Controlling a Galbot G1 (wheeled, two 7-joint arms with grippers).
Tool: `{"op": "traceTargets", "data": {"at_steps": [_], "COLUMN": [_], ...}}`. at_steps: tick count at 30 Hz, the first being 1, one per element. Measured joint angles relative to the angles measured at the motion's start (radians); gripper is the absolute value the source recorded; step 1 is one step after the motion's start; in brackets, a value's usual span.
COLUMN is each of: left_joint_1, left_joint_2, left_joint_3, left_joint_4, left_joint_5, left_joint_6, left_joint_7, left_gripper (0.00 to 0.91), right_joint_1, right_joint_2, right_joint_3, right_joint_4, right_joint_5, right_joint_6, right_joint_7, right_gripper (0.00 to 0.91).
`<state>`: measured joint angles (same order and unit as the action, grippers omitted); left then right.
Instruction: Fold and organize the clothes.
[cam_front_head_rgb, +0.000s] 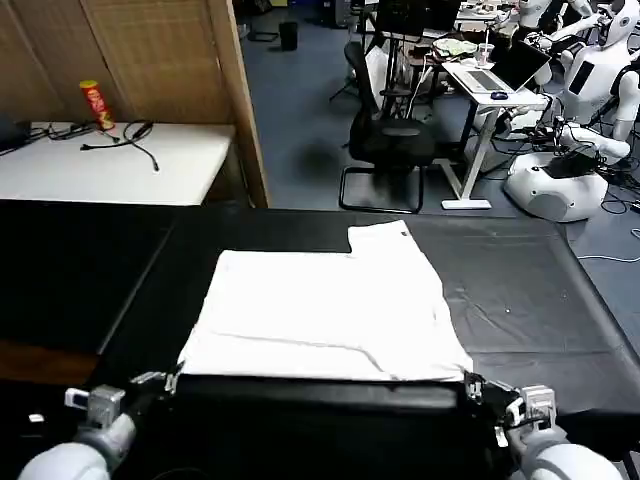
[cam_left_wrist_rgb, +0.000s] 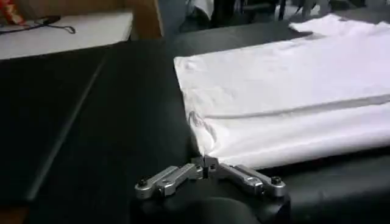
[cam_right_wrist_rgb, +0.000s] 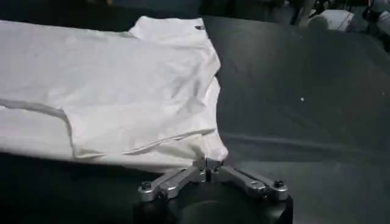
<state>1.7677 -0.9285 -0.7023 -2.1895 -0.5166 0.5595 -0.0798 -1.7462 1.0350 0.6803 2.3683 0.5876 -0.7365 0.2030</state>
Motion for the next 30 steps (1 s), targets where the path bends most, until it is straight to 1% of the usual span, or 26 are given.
{"op": "traceTargets", "data": {"at_steps": [4, 7, 8, 10, 13, 16, 21, 25, 30], "left_joint_1": [0.035, 0.058, 0.059, 0.052, 0.0, -0.105, -0.328, -0.507, -0.711], "left_joint_2": [-0.011, -0.016, -0.017, -0.017, -0.016, -0.022, -0.026, -0.016, -0.031], "left_joint_3": [-0.023, -0.043, -0.05, -0.062, -0.066, -0.047, 0.016, 0.087, 0.195], "left_joint_4": [-0.033, -0.066, -0.077, -0.102, -0.107, -0.079, 0.023, 0.146, 0.328], "left_joint_5": [0.001, -0.004, -0.013, -0.023, -0.053, -0.091, -0.162, -0.197, -0.227], "left_joint_6": [0.051, 0.071, 0.071, 0.071, 0.034, 0.024, 0.023, 0.034, 0.053], "left_joint_7": [-0.011, -0.022, -0.022, -0.009, -0.007, -0.019, -0.042, -0.04, -0.032], "left_gripper": [0.878, 0.878, 0.878, 0.878, 0.878, 0.878, 0.878, 0.878, 0.878], "right_joint_1": [-0.004, 0.028, 0.048, 0.116, 0.243, 0.387, 0.622, 0.789, 0.975], "right_joint_2": [-0.004, -0.013, -0.017, -0.03, -0.046, -0.052, -0.039, -0.013, 0.045], "right_joint_3": [0.02, 0.026, 0.023, 0.009, -0.029, -0.089, -0.207, -0.298, -0.399], "right_joint_4": [0.027, 0.017, 0.007, -0.034, -0.12, -0.221, -0.399, -0.561, -0.775], "right_joint_5": [0.019, 0.035, 0.036, 0.036, 0.033, 0.033, 0.026, 0.028, 0.018], "right_joint_6": [0.0, 0.0, 0.009, 0.061, 0.109, 0.138, 0.162, 0.162, 0.157], "right_joint_7": [-0.005, -0.045, -0.06, -0.071, -0.075, -0.072, -0.058, -0.048, -0.05], "right_gripper": [0.878, 0.878, 0.878, 0.878, 0.878, 0.878, 0.878, 0.878, 0.878]}}
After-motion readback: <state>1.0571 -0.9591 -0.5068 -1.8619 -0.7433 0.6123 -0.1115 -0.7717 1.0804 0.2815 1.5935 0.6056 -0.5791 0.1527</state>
